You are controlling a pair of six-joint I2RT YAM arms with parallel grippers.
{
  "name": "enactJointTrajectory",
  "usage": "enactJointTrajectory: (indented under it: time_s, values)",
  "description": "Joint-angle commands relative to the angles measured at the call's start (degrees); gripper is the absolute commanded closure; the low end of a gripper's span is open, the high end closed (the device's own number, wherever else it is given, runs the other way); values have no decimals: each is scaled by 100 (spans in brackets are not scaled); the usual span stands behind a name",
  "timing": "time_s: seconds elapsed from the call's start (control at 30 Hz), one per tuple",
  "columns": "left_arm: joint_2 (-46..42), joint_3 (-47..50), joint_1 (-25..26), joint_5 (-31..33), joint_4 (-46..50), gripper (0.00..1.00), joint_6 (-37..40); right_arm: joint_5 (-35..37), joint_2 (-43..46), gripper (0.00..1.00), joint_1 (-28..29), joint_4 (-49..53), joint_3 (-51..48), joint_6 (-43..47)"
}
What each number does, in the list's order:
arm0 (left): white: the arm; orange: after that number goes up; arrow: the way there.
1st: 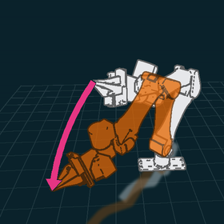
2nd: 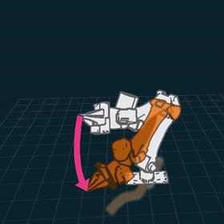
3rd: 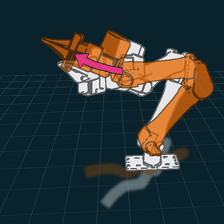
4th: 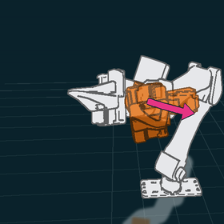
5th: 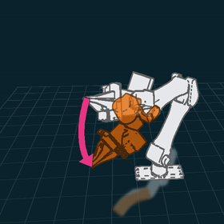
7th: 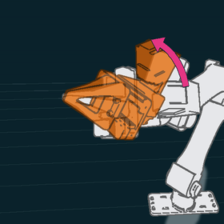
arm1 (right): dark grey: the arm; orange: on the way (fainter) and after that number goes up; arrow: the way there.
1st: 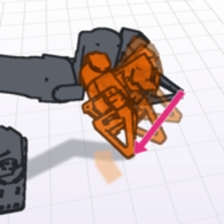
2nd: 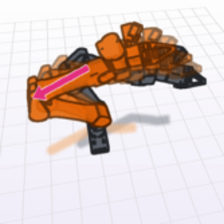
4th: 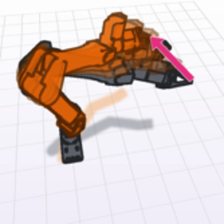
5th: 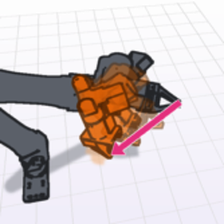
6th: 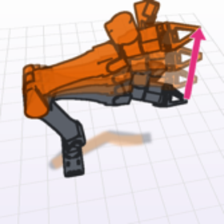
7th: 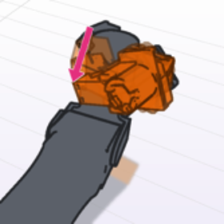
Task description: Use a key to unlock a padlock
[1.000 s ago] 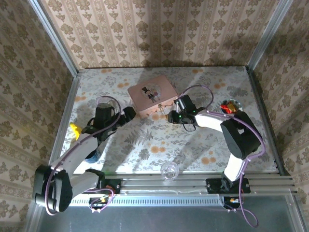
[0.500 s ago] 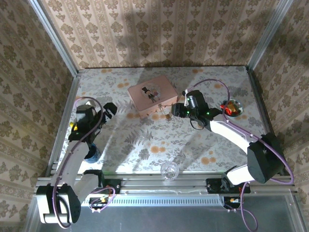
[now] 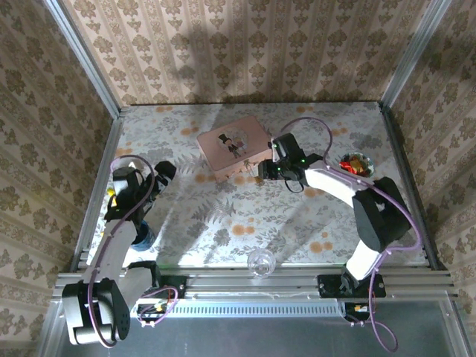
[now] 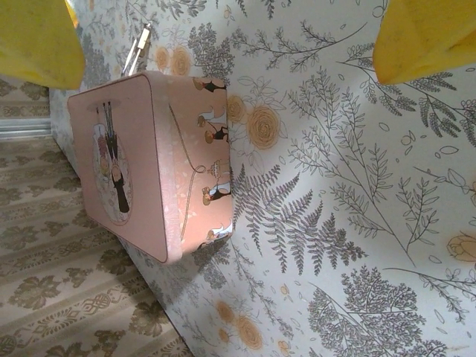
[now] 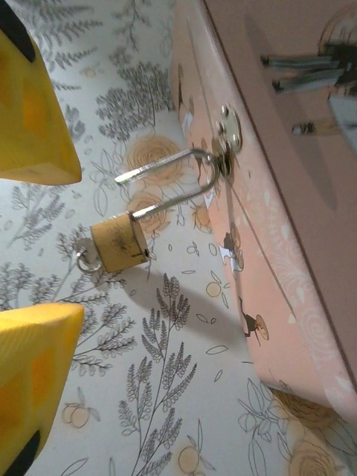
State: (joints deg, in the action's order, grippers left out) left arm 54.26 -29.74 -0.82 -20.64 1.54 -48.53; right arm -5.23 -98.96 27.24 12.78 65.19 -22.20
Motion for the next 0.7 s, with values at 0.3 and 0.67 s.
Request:
enactJointTrajectory:
  time_s: [0.3, 0.67]
  values:
    - [-276, -59, 99, 118, 309, 0, 229, 96, -876, 56, 142, 381, 387, 665]
    - [-280, -50, 100, 113, 409, 0, 239, 119, -1178, 49, 317, 218, 486, 822]
